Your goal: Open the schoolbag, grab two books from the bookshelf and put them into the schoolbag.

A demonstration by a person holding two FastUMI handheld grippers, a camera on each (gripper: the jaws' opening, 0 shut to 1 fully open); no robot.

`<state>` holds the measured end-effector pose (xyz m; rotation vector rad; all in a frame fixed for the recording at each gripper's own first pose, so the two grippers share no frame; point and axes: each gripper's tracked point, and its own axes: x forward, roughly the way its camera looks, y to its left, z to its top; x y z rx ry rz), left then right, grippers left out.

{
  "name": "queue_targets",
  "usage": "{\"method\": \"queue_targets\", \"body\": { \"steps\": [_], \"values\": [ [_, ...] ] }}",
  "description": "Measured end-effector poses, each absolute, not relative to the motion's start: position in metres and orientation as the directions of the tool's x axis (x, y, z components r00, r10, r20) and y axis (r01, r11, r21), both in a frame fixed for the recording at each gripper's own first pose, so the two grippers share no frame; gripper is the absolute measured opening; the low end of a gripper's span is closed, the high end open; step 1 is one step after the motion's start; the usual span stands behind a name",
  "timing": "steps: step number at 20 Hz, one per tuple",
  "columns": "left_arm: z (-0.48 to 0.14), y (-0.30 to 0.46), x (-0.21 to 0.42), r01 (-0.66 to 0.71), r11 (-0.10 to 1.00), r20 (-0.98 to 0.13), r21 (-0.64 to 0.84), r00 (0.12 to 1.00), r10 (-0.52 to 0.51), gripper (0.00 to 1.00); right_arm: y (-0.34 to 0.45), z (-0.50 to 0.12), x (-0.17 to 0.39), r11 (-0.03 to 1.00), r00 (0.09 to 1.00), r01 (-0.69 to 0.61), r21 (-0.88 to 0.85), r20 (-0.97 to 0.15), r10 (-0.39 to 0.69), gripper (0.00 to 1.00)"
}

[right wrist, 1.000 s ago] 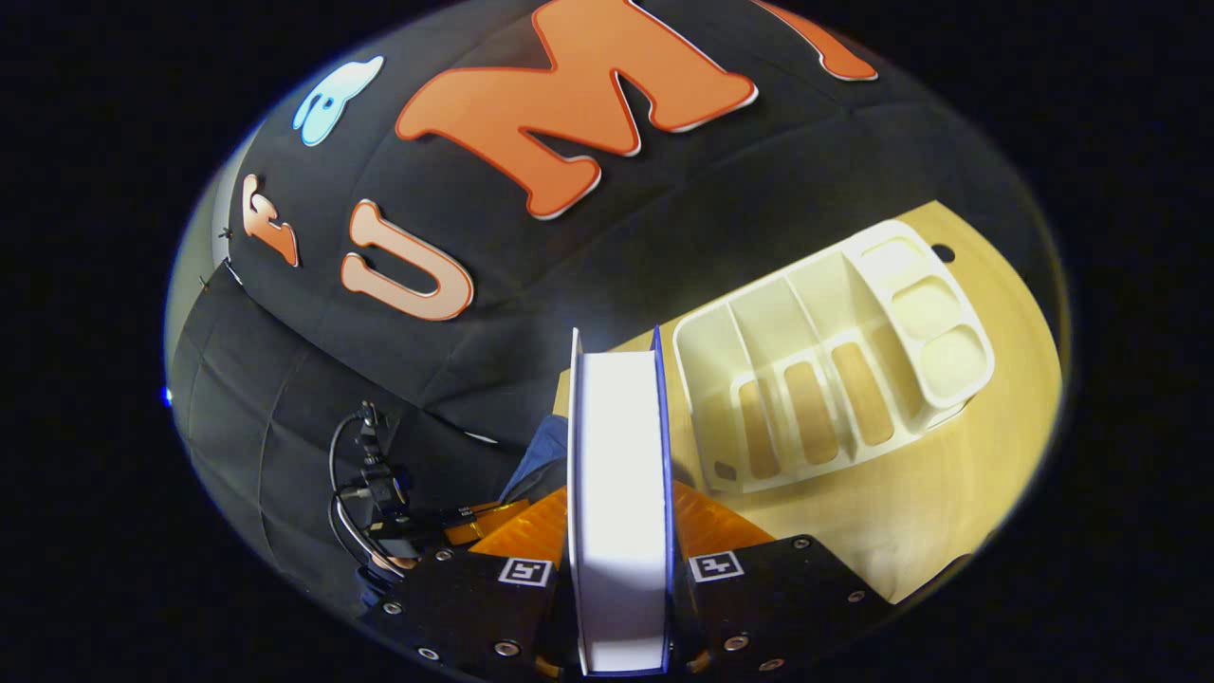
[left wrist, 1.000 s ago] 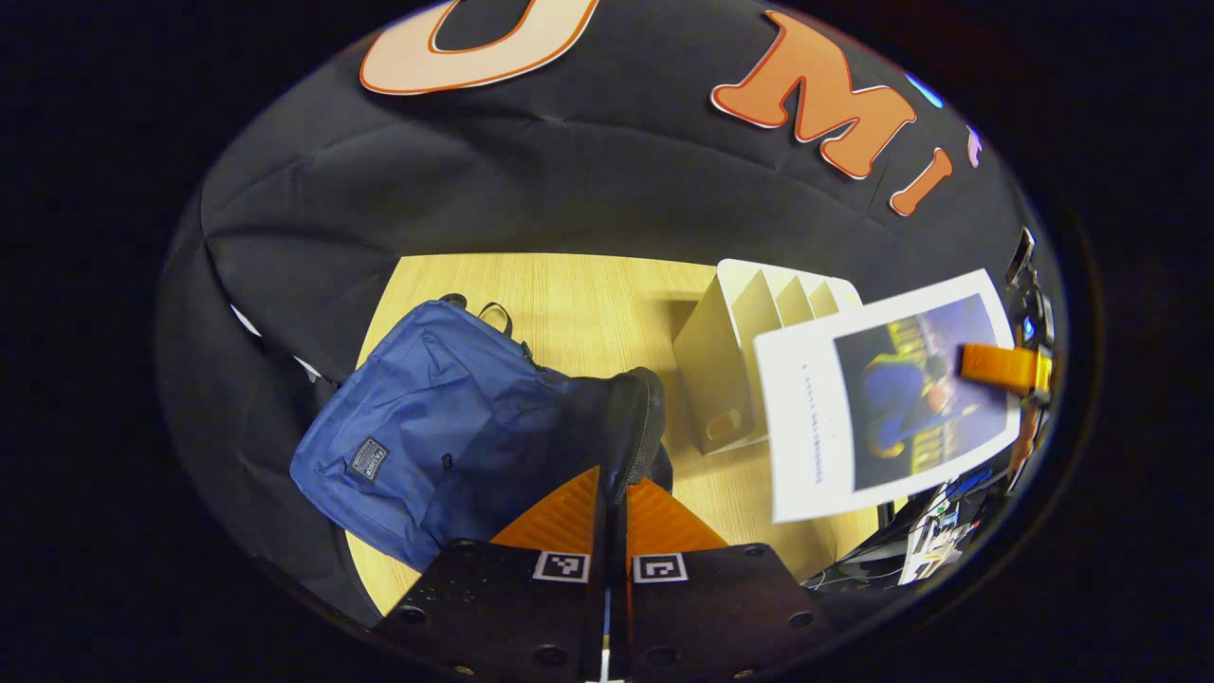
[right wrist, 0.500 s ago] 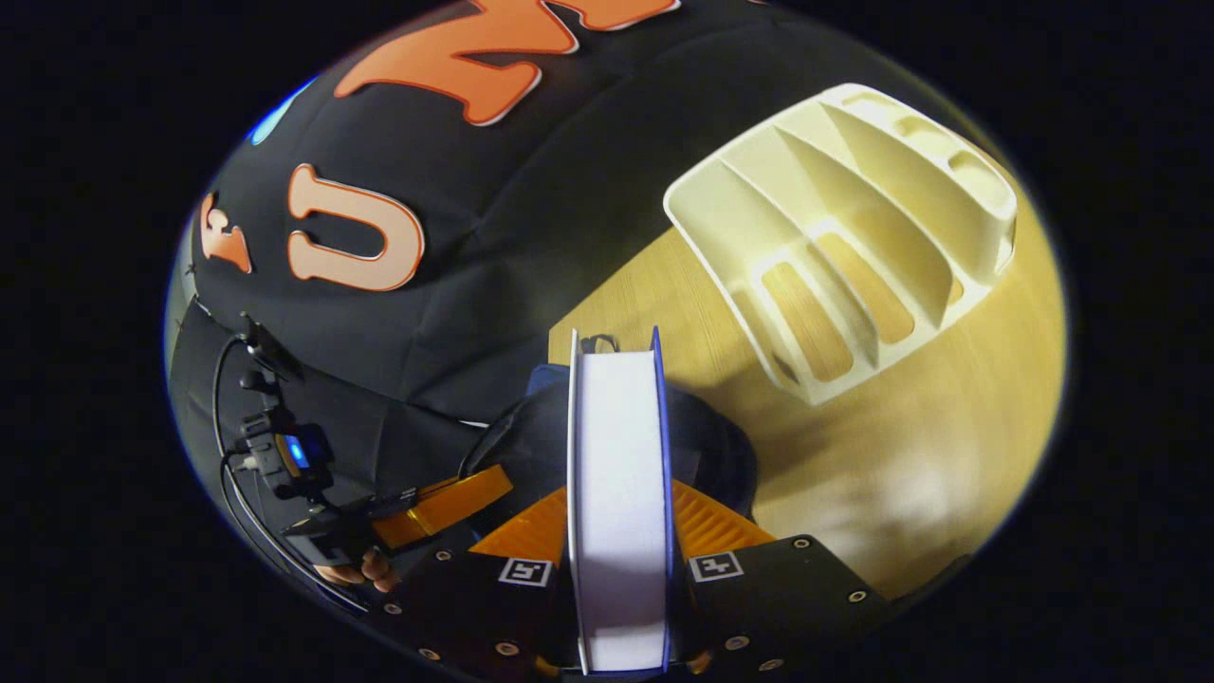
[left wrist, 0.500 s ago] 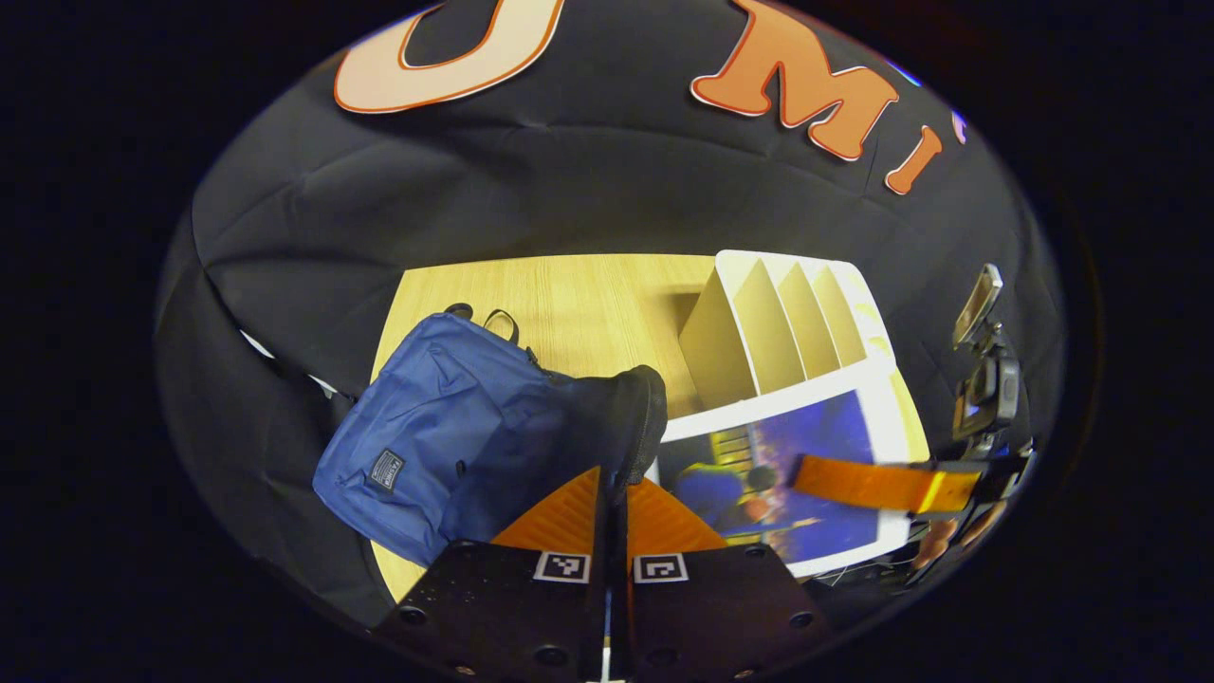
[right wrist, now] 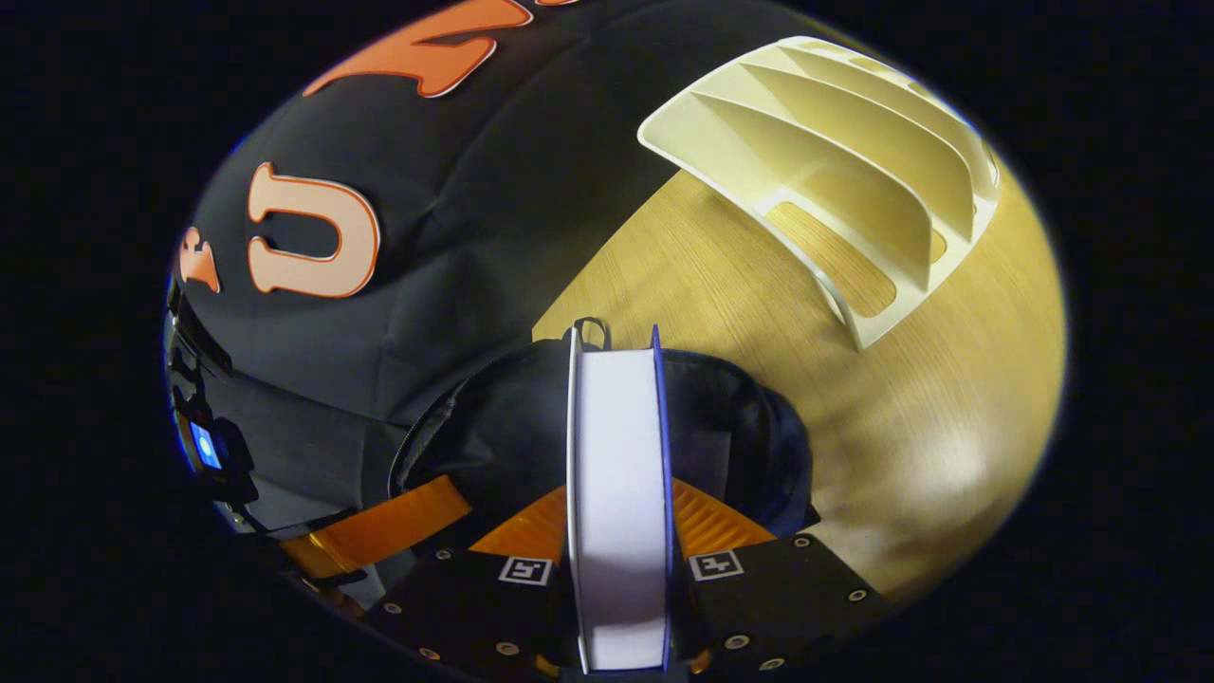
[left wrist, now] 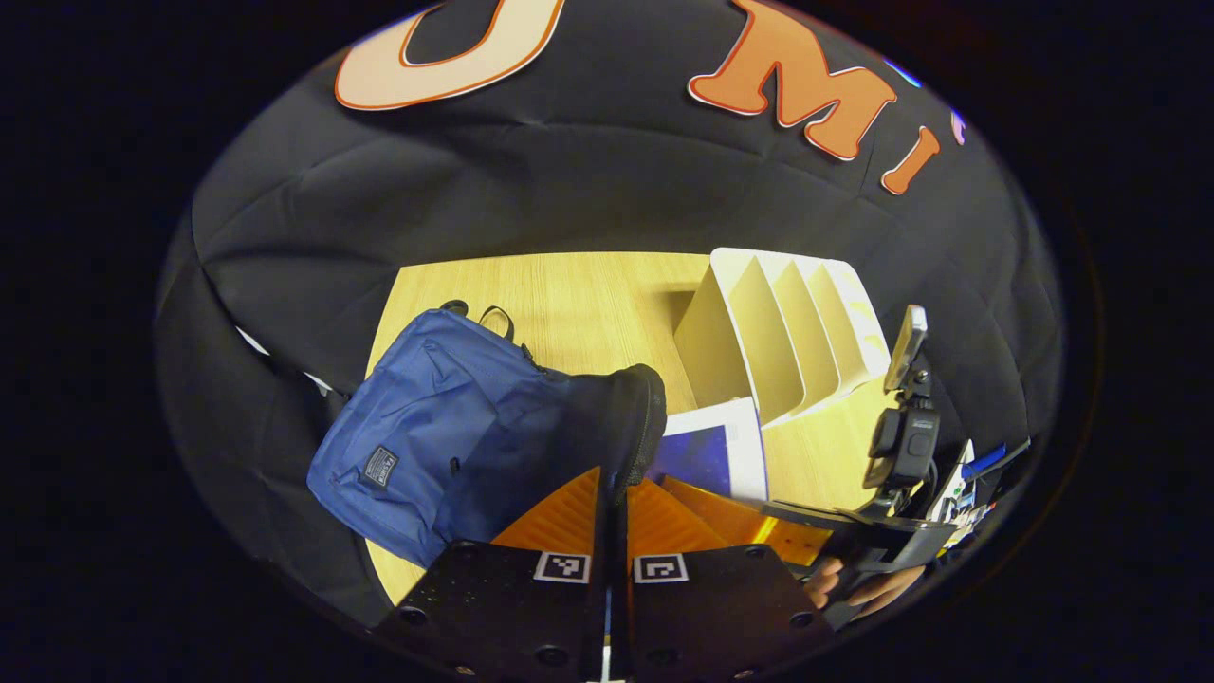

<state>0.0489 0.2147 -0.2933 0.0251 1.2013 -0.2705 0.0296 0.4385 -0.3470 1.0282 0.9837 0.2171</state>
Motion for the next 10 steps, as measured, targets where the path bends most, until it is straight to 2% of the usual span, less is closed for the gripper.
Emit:
{"method": "queue_targets", "body": {
  "steps": [5, 9, 10],
  "values": [
    [-0.289, 0.208, 0.048, 0.262, 0.959, -0.926, -0.11, 0.324, -0.195, 0.02, 0.463, -0.361, 0.035, 0.482, 0.589, 0.296, 0.824, -0.555, 0.587, 0.38],
    [-0.291, 0.202, 0.043, 0.284, 0.952, -0.935, -0.114, 0.293, -0.2, 0.02, 0.488, -0.371, 0.036, 0.397, 0.59, 0.327, 0.858, -0.513, 0.623, 0.39],
    [-0.291, 0.201, 0.043, 0.287, 0.951, -0.935, -0.116, 0.29, -0.202, 0.0, 0.496, -0.374, 0.034, 0.383, 0.583, 0.326, 0.864, -0.503, 0.638, 0.39]
  ]
}}
